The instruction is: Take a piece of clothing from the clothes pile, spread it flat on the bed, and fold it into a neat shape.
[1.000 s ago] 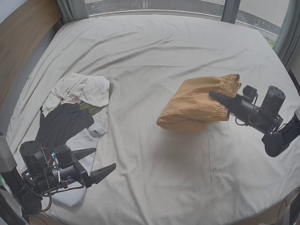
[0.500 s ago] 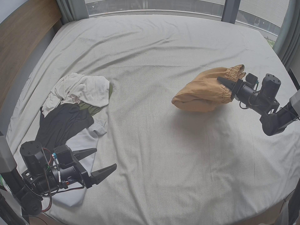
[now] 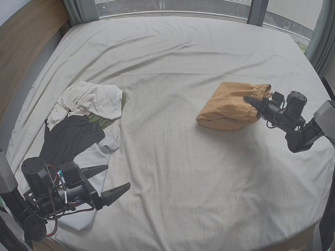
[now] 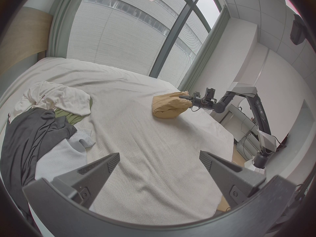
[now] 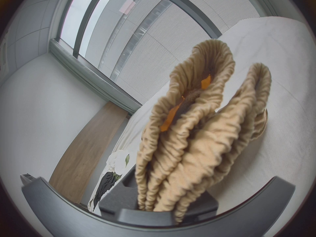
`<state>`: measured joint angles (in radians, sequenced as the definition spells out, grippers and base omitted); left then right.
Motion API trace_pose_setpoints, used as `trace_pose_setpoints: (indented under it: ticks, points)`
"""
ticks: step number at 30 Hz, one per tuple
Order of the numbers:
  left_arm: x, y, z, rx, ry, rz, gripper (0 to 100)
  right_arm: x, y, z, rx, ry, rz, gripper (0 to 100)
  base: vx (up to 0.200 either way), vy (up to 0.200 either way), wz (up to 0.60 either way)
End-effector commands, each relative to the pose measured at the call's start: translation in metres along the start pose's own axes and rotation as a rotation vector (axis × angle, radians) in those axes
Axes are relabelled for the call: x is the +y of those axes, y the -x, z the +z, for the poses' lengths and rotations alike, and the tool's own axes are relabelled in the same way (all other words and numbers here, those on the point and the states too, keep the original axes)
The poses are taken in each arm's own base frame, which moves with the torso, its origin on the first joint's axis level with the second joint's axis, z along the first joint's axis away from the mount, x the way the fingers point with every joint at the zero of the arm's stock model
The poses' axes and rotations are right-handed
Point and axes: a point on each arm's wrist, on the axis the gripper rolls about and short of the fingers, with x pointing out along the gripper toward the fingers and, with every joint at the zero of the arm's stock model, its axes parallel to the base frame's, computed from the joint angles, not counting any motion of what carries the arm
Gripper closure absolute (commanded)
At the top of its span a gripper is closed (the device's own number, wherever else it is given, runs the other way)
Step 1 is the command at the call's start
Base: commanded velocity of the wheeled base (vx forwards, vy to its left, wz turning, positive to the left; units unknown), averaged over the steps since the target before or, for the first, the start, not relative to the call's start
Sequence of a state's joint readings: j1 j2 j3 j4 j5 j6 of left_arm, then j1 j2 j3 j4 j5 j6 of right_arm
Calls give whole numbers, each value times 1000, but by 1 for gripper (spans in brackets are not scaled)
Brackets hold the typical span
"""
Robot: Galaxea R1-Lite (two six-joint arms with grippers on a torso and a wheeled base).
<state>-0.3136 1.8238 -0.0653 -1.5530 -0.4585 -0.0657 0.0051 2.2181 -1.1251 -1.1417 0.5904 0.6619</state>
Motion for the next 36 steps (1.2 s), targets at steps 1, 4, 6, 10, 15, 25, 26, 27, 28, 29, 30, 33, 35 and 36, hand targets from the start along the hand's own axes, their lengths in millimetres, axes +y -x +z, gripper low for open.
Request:
trace_pose_setpoints:
  ticks: [1,4,6,10,15,25,26,27,28,29,30,33,35,36]
  points:
    - [-1,0,0,-1,-1,-4,0,-20,2,-19,42,-34,-45,100,0,0,0]
    - [-2,0,0,-1,-3,-10,0,-22,3,-24,56,-24,-54,100,0,0,0]
    - [-2,0,0,-1,-3,-10,0,-26,3,-29,66,-24,-62,100,0,0,0]
    - [-2,0,0,-1,-3,-10,0,-28,3,-31,70,-28,-66,100,0,0,0]
    - [-3,1,2,-9,-5,-11,0,-31,3,-34,76,-32,-73,100,0,0,0]
    - [-3,1,4,-19,-9,-11,0,-16,32,-31,89,-21,-110,0,0,0,0]
    - [-3,1,4,-19,-9,-11,0,-15,33,-31,92,-18,-110,0,0,0,0]
    - [-3,1,5,-25,-11,-12,0,-9,45,-34,106,-4,-125,0,0,0,0]
    - [-3,1,6,-27,-13,-12,0,-3,54,-34,113,12,-133,0,0,0,0]
    - [-4,2,6,-26,-12,-12,0,0,61,-35,121,23,-140,0,0,0,0]
    - [-4,2,6,-26,-12,-12,0,2,64,-35,122,29,-144,0,0,0,0]
    - [-4,2,6,-26,-12,-12,0,12,88,-39,140,48,-172,0,0,0,0]
    - [-7,3,8,-36,-19,-22,0,20,108,-44,144,81,-186,0,0,0,0]
    - [-8,3,8,-38,-19,-26,0,25,116,-45,138,94,-185,0,0,0,0]
